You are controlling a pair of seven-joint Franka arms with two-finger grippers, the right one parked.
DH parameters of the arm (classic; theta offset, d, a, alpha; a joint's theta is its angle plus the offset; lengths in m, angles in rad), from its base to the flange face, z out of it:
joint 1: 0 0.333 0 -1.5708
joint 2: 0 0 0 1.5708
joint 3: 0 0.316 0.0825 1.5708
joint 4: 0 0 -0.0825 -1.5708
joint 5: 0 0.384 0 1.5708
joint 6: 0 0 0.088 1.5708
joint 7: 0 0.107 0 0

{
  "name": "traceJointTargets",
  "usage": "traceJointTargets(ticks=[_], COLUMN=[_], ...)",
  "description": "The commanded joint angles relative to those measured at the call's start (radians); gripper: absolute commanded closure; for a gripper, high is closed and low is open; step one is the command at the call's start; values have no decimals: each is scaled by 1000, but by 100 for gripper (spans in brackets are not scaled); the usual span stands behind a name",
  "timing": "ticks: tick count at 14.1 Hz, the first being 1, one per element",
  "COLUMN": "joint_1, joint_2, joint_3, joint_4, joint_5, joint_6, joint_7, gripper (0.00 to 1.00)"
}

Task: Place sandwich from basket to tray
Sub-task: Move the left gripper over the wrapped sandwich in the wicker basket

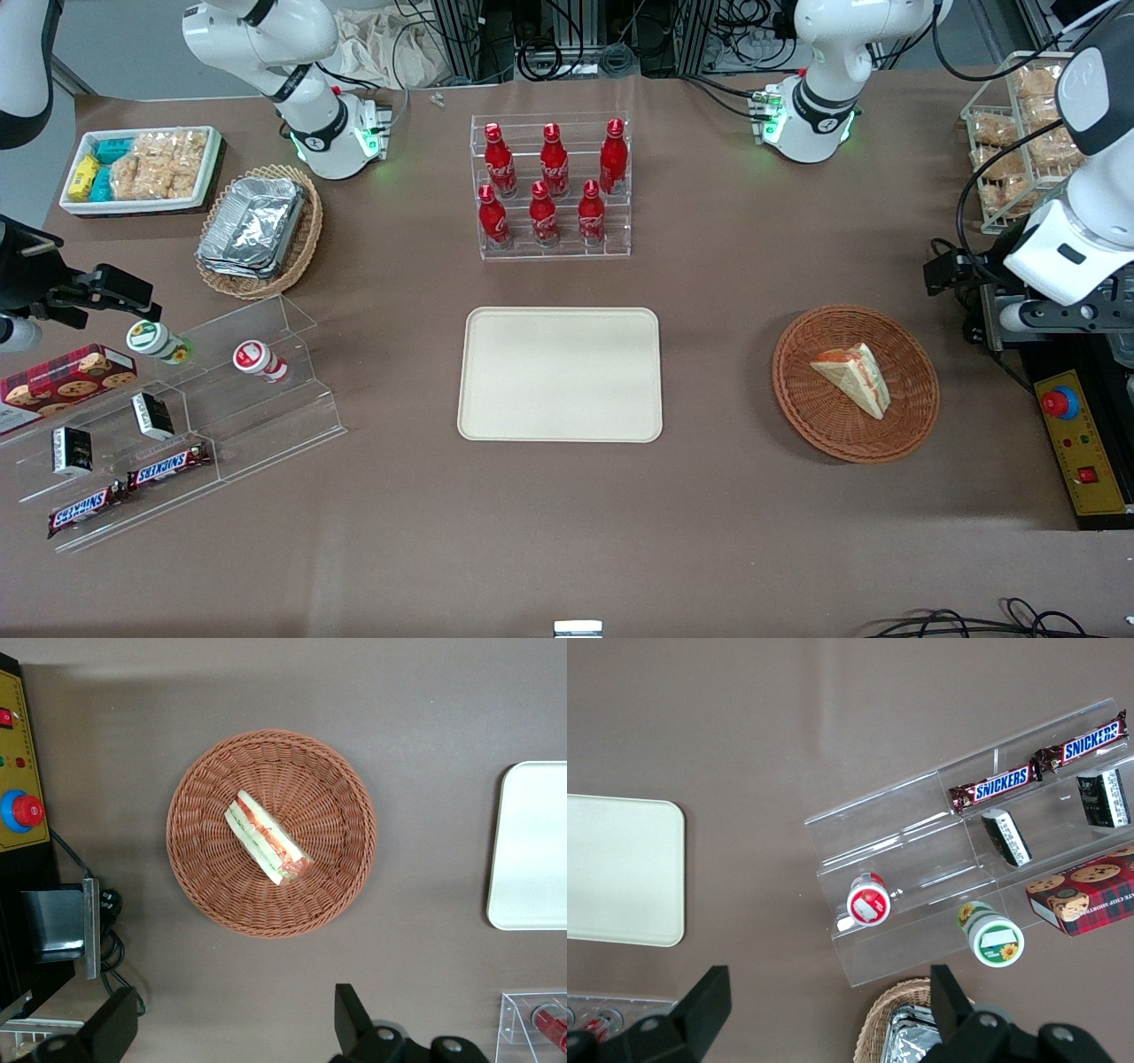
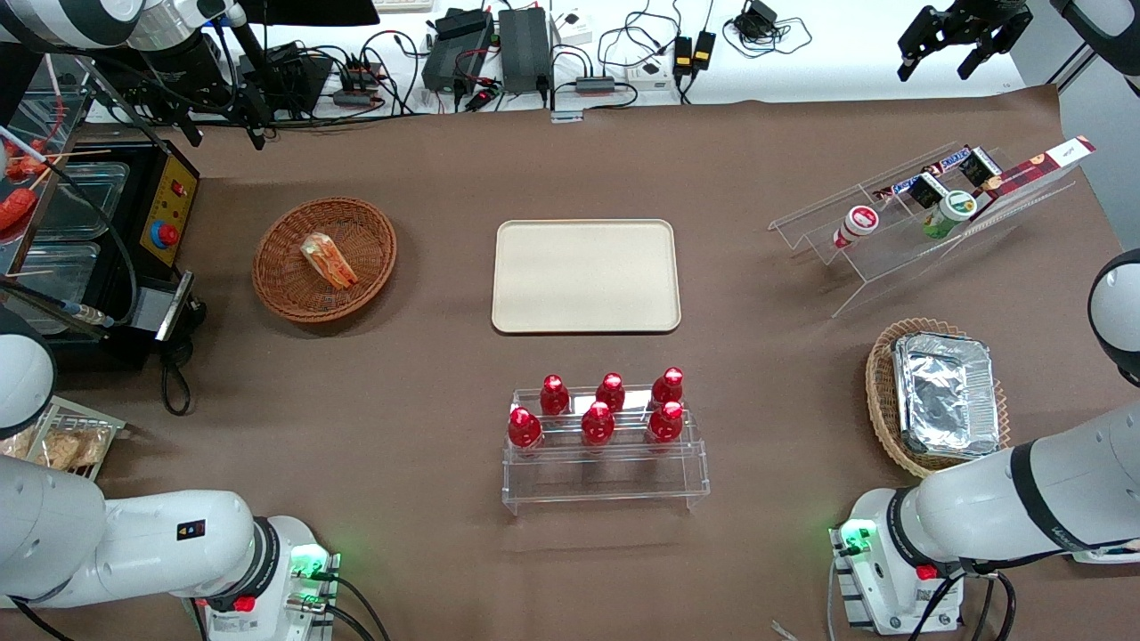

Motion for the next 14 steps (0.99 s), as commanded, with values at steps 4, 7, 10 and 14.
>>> traceJointTargets(ticks=[4,7,10,14], joint_1=[-5,-6,-3,-2], joint_2=[50,90,131,151], joint_3=[-6,-6,-4,-1], joint_4=[60,50,27,-129], joint_5=[0,9,21,32], joint_6=[-17,-3,15,219], joint_7=[-159,-237,-340,-547], gripper=[0,0,0,0])
